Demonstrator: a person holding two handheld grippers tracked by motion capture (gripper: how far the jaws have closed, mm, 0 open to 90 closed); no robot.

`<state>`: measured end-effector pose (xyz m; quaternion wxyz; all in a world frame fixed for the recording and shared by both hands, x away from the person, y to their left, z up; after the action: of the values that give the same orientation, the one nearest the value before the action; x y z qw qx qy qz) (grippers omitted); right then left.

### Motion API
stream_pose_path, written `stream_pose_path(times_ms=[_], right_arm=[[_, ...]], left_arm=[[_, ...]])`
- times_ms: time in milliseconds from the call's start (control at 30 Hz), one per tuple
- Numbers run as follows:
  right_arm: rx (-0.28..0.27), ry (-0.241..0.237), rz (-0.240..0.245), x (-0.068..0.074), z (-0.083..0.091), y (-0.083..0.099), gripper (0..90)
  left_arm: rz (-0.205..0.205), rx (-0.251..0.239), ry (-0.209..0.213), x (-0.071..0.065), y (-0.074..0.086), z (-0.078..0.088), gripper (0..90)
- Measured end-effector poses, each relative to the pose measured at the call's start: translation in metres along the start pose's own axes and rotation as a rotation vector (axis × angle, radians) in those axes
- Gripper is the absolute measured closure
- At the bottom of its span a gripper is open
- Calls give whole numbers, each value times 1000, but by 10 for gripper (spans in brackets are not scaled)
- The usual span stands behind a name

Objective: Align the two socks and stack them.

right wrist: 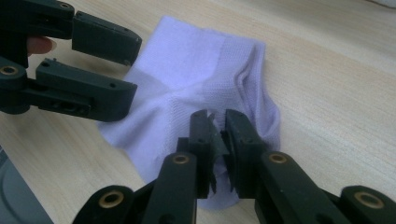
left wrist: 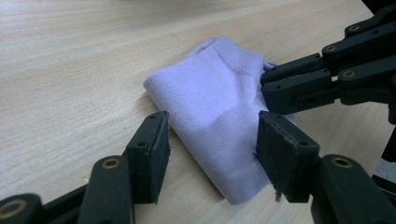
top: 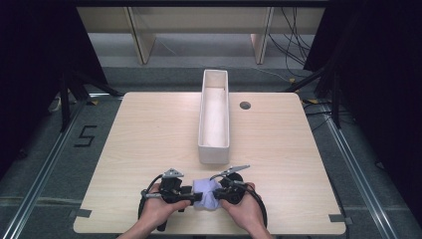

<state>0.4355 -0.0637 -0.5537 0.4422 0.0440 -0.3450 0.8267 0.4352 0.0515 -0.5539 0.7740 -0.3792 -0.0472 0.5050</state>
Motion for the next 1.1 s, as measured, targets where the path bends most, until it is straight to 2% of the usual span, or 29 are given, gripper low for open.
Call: stream_pose_path(times_ms=[33,133,200,333,367,433,467,633,700,767,900,933,967,1100], right_arm=[[0,-9,0,1,0,0,814],[-1,-11,4,1,0,1,815],[5,-13,-17,2,0,2,816],[1,-14,-4,1,-1,2,815],[9,-11,-22,2,0,3,816],[8,-12,-20,2,0,2,816],[1,-14,-6,1,-1,2,816],[6,-14,-23,2,-1,2,816],[7,-15,-34,2,-1,3,817],[10,-31,-11,1,-1,2,817],[20,-28,-6,0,-1,3,819],[17,-29,-30,2,-1,3,820],[18,-27,-9,1,-1,3,820],[11,-32,-23,2,-2,3,820]], left_arm=[[11,2,17,0,0,-1,440],[37,10,30,0,1,-3,464],[49,16,40,0,2,-4,481],[46,22,45,1,3,-5,520],[48,24,48,1,4,-5,535],[41,22,40,2,3,-6,557],[42,24,43,1,3,-6,564],[1,12,38,1,3,-7,609],[4,14,56,0,4,-6,625],[22,5,71,-1,2,-6,644],[41,-15,101,-2,-3,-2,648],[37,-16,100,-2,-4,-1,647],[35,-16,103,-2,-4,0,645],[30,-19,122,-4,-6,1,675]])
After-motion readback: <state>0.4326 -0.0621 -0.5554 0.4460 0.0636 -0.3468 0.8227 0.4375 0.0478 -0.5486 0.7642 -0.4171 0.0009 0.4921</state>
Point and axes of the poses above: each handheld gripper's, and its own axes: z roughly backward along the jaws, y roughly out of its underside, x roughly to its left, the point moved 9 cm from there along -z, roughly forward along the jaws, and after that the axes turned 9 degrees about -y, right-handed, at the moved point
